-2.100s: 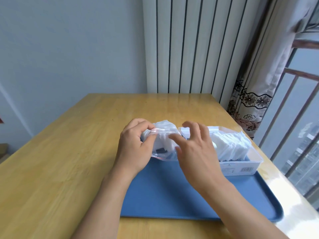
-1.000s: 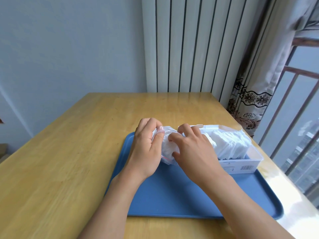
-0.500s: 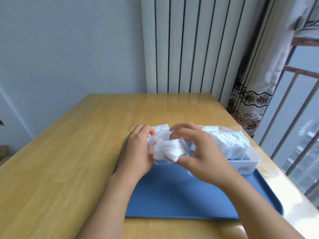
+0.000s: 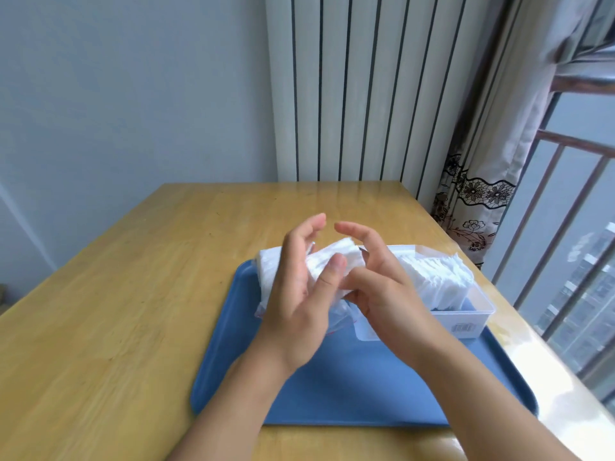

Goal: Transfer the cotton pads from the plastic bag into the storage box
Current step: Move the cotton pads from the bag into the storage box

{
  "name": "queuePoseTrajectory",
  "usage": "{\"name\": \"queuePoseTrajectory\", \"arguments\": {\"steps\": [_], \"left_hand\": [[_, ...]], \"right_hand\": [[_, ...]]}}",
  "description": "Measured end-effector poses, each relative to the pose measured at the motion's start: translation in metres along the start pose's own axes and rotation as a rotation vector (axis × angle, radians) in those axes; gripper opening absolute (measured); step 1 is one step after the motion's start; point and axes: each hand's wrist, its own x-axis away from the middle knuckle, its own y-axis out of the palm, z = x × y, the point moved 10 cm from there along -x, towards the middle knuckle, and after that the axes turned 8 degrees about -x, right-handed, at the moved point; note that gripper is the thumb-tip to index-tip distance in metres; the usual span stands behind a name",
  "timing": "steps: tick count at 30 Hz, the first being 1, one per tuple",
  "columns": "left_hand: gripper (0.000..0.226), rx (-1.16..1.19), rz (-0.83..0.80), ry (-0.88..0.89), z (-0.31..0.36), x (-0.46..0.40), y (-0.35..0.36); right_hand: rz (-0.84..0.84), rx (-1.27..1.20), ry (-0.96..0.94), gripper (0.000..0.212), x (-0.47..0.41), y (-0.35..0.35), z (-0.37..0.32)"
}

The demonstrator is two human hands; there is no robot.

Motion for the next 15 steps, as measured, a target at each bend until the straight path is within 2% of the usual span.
{"name": "queuePoseTrajectory", "arguments": {"steps": [5,8,10,12,15], "left_hand": [[0.044,0.001,-0.001,-0.010,-0.002,0.000,0.012],[0.035,0.071,0.074,-0.064,-0.010,-0.001,0.006],[0.026,0.118,0.137,-0.118,-0.019,-0.002,-0.001],[0.025,0.172,0.223,-0.178,-0.029,-0.002,-0.011],[0.036,0.361,0.284,-0.304,-0.045,-0.002,-0.016]], "right_hand": [[-0.008,0.036,0.016,0.070,-0.001,0.004,0.009],[0.045,-0.165,0.032,0.061,-0.005,-0.002,0.008],[0.139,-0.265,0.008,0.054,-0.009,-0.016,0.005],[0.222,-0.273,0.007,0.048,-0.011,-0.026,0.004],[0.285,-0.198,0.045,0.035,-0.012,-0.031,0.010]]}}
